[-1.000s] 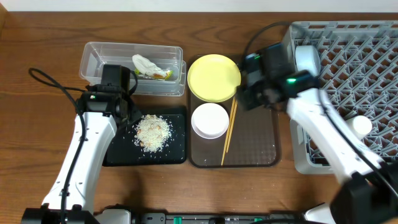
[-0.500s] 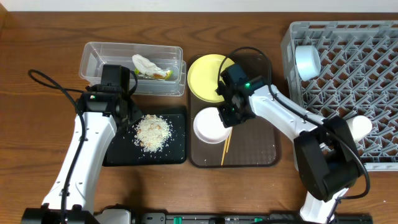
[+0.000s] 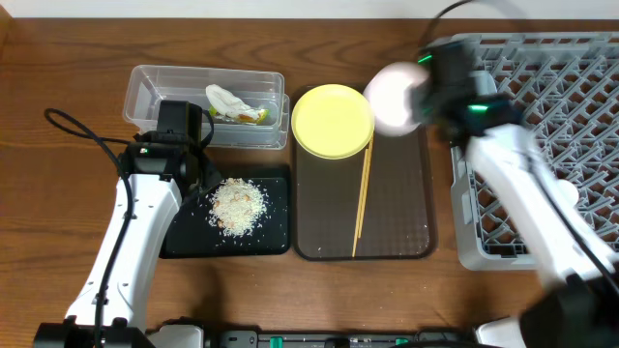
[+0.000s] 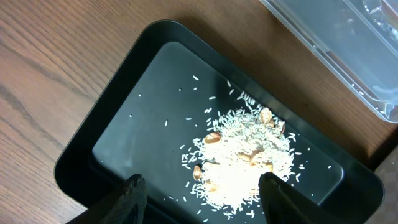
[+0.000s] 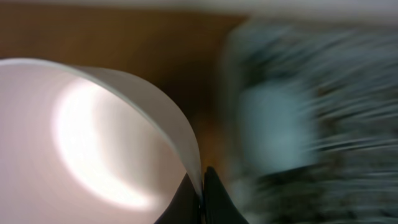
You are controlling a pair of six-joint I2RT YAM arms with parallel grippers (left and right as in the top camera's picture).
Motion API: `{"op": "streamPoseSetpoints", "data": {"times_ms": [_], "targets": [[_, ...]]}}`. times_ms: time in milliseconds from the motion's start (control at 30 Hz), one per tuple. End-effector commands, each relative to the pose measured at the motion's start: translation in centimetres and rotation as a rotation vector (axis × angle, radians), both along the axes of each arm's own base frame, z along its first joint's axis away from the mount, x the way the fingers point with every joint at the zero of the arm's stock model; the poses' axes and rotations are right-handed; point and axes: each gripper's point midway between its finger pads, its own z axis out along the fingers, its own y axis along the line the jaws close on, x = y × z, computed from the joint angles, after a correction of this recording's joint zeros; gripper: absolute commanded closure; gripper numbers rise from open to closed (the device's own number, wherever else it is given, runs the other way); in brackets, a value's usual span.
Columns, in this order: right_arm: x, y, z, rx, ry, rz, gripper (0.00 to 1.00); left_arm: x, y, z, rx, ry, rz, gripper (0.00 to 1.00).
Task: Sort waste into correct bins and load items into the dishwasher rack
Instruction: 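Carry the white bowl right and set it in the dish rack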
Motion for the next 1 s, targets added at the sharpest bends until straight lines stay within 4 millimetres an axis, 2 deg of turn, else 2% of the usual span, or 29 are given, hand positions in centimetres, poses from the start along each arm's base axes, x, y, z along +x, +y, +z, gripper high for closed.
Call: {"op": "streamPoseSetpoints", "data": {"times_ms": [0, 67, 133, 233, 333, 467, 733, 967], "targets": [[-0.1, -7.3, 4.7, -0.214, -0.129, -0.222, 0.99, 0.2, 0.1, 0.2, 0.0, -0.003, 0.009, 0.39], [0.1, -10.5, 6.2, -0.325, -0.161, -0.295, 0.99, 0.2, 0.1, 0.2, 0.0, -0.004, 0.009, 0.39], [0.4, -12.7, 6.5, -0.441, -0.137, -0.29, 0.99, 0.3, 0.1, 0.2, 0.0, -0.005, 0.009, 0.39], [1.2, -15.8, 5.8, -0.595, -0.059, -0.268, 0.99, 0.3, 0.1, 0.2, 0.0, -0.007, 0.009, 0.39], [1.2, -19.9, 5.9, -0.697, -0.048, -0.44, 0.99, 0.3, 0.1, 0.2, 0.0, -0.007, 0.009, 0.39], [2.0, -23.7, 4.9, -0.793, -0.024, -0.553, 0.99, 0.3, 0.1, 0.2, 0.0, -0.007, 0.009, 0.39], [3.5, -27.5, -0.2, -0.824, 0.034, -0.636, 0.99, 0.3, 0.1, 0.2, 0.0, -0.007, 0.009, 0.39], [4.2, -28.1, -4.2, -0.828, 0.099, -0.621, 0.99, 0.3, 0.1, 0.2, 0.0, -0.007, 0.009, 0.39]]}}
